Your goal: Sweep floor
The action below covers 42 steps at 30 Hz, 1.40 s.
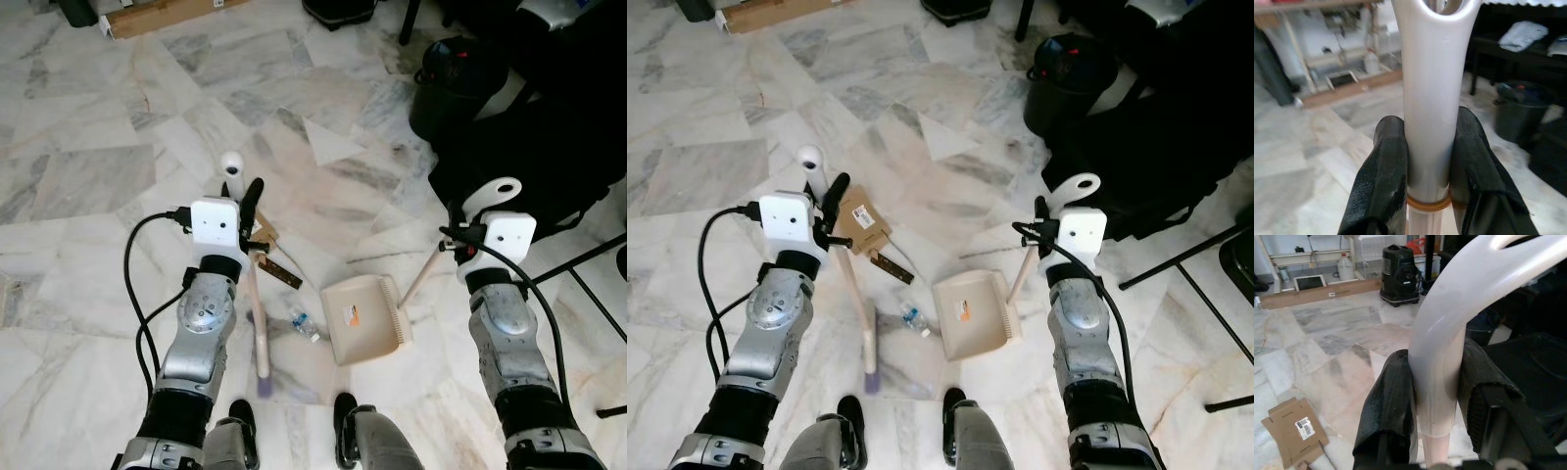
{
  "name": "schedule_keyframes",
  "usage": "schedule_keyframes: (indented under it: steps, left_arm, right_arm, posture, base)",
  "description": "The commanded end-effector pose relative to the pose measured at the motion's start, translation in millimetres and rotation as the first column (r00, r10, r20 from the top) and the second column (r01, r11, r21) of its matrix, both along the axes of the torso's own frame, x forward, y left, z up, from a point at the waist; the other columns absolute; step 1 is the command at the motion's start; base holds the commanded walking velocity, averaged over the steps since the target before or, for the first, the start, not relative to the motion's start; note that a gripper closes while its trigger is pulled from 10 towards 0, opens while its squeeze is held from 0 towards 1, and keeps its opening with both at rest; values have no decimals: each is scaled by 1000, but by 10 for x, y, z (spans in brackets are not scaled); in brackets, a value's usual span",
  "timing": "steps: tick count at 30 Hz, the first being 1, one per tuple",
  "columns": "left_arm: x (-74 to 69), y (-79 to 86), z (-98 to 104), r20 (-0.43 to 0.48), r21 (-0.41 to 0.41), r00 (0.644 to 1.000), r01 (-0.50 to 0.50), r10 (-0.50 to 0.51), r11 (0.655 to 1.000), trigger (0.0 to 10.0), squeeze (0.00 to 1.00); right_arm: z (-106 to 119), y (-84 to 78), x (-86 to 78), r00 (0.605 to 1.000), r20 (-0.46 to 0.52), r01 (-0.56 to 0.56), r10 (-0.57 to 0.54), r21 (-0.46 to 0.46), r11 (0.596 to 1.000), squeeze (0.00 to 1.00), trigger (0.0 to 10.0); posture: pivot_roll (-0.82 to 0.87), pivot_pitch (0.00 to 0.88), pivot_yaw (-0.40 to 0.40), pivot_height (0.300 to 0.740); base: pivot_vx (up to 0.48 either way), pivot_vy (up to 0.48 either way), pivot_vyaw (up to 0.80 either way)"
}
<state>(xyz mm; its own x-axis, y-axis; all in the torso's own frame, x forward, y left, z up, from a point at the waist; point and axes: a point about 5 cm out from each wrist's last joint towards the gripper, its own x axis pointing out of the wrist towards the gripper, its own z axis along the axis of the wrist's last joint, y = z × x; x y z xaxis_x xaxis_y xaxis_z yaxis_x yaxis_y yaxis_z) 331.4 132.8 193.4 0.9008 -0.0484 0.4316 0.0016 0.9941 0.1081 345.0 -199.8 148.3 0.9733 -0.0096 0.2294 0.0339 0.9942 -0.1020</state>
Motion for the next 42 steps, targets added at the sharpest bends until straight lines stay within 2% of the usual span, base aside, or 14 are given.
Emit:
schedule_keyframes:
  steps: [1, 6, 8, 12, 15, 18, 21, 23, 26, 29, 37, 39, 40, 42]
  left_arm:
    - [-7, 33, 28, 42, 33, 998, -37, 36, 999, 10000, 0]
    - [4, -52, -4, 22, 40, 1000, -11, 10, 999, 10000, 0]
    - [11, -123, -49, -12, 34, 1000, 18, -18, 999, 10000, 0]
    - [-51, -450, -169, -66, -30, 988, 137, -138, 990, 10000, 0]
    - [-76, -615, -207, -87, -26, 981, 171, -173, 985, 10000, 0]
    - [-125, -868, -200, -105, -43, 965, 236, -239, 971, 10000, 0]
    - [-171, -1010, -170, -97, -66, 953, 282, -288, 957, 10000, 0]
    - [-219, -1154, -153, -94, -77, 932, 343, -350, 936, 10000, 0]
    - [-235, -1193, -122, -84, -110, 923, 367, -377, 924, 10000, 0]
    - [-222, -1200, -82, -77, -204, 925, 351, -372, 914, 10000, 0]
    - [-163, -1251, 93, -34, -354, 934, 322, -356, 878, 10000, 0]
    - [-160, -1279, 138, -27, -433, 933, 313, -360, 845, 10000, 0]
    - [-160, -1281, 141, -27, -443, 932, 312, -361, 840, 10000, 0]
    - [-178, -1305, 177, -12, -487, 925, 326, -380, 810, 10000, 0]
  right_arm:
    - [41, -19, -10, 999, 33, -7, 7, 0, 1000, 0, 10000]
    - [120, -6, 2, 997, 70, -21, 20, 21, 1000, 0, 10000]
    - [142, 23, 9, 996, 81, -34, 31, 30, 999, 0, 10000]
    - [64, 70, -27, 997, 54, -52, 51, 31, 998, 0, 10000]
    - [33, 72, -62, 997, 48, -57, 56, 30, 998, 0, 10000]
    - [-13, 76, -121, 997, 36, -70, 69, 32, 997, 0, 10000]
    - [-42, 78, -162, 997, 25, -76, 75, 38, 996, 0, 10000]
    - [-72, 73, -216, 997, 15, -82, 82, 38, 996, 0, 10000]
    - [-87, 72, -238, 996, 8, -91, 91, 33, 995, 0, 10000]
    - [-124, 65, -274, 996, -13, -90, 90, 41, 995, 0, 10000]
    - [-126, 75, -272, 995, -29, -96, 98, 66, 993, 0, 10000]
    - [-127, 91, -257, 994, -32, -100, 102, 69, 993, 0, 10000]
    - [-129, 95, -253, 994, -33, -101, 103, 69, 993, 0, 10000]
    - [-113, 107, -246, 994, -31, -100, 103, 75, 992, 0, 10000]
  posture:
    - [-120, 446, -33, 740]
    - [-122, 458, -36, 740]
    - [-124, 460, -36, 740]
    - [-135, 486, -44, 740]
    - [-135, 495, -44, 740]
    - [-133, 505, -43, 740]
    - [-141, 517, -47, 740]
    - [-144, 523, -46, 740]
    - [-144, 524, -46, 740]
    - [-145, 521, -46, 740]
    - [-142, 515, -51, 740]
    - [-141, 507, -49, 740]
    - [-141, 505, -47, 740]
    - [-135, 496, -42, 740]
  base:
    - [0, 0, 0]
    - [0, 0, 0]
    - [0, 0, 0]
    - [0, 0, 0]
    - [0, 0, 0]
    - [0, 0, 0]
    - [0, 0, 0]
    - [0, 0, 0]
    - [0, 0, 0]
    - [0, 0, 0]
    - [0, 0, 0]
    - [0, 0, 0]
    - [0, 0, 0]
    - [0, 0, 0]
